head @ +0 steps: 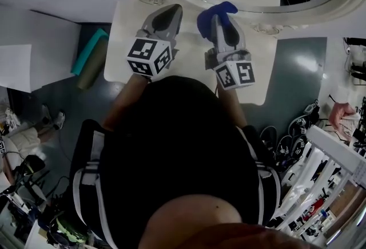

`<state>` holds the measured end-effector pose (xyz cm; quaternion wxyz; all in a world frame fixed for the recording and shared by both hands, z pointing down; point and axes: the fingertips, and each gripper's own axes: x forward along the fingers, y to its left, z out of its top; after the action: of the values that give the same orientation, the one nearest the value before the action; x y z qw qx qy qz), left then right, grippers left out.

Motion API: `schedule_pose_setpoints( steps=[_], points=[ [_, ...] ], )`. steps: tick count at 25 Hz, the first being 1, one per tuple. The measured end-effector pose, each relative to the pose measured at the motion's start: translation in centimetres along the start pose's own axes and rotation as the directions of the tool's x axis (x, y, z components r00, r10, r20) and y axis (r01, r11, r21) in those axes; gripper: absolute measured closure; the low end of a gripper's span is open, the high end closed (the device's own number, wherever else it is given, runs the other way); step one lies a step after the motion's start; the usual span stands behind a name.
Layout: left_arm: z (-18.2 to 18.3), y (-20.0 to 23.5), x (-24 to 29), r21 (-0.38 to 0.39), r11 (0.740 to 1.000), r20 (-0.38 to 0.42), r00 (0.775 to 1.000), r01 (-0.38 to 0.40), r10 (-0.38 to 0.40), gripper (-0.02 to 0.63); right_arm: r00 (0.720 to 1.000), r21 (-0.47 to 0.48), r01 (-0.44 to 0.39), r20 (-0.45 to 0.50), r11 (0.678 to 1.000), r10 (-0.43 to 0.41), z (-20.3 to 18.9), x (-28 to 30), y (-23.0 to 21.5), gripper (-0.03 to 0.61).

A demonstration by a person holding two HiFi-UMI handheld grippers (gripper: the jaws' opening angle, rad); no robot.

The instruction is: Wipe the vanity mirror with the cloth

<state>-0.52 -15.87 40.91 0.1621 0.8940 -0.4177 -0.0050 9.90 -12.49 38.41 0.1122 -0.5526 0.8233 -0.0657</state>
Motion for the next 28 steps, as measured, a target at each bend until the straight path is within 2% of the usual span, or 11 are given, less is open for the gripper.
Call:
schedule_pose_setpoints(
  steps=[3, 5, 9, 12, 28],
  points=[
    [1.3, -0.9, 0.0, 0.047, 0.999, 0.042, 0.999, 0.000, -0.002, 0.603, 0.995, -0.039, 0.083, 0.052, 0.996, -0.081, 2.4, -1.1, -0.6, 0.534],
    [1.6, -1.1, 0.0, 0.072, 0.997, 0.058, 0.998, -0.009, 0.004, 0.603, 0.989, -0.073, 0.140, 0.061, 0.987, -0.136, 2.5, -1.4, -1.1, 0.534],
    [0.3, -1.4, 0.0, 0.065, 0.997, 0.058, 0.998, -0.037, 0.033, 0.603, 0.978, -0.035, 0.204, -0.026, 0.978, -0.205, -0.5, -1.9, -2.8, 0.534],
    [-0.3, -1.9, -0.2, 0.068, 0.997, 0.063, 0.998, -0.033, 0.029, 0.603, 0.973, -0.021, 0.220, -0.060, 0.975, -0.221, -1.5, -2.2, -3.4, 0.534],
    [-1.3, -2.0, -0.4, 0.042, 0.999, 0.039, 0.999, -0.010, 0.009, 0.603, 0.967, -0.054, 0.238, -0.080, 0.970, -0.242, -2.0, -2.4, -3.8, 0.535]
  ],
)
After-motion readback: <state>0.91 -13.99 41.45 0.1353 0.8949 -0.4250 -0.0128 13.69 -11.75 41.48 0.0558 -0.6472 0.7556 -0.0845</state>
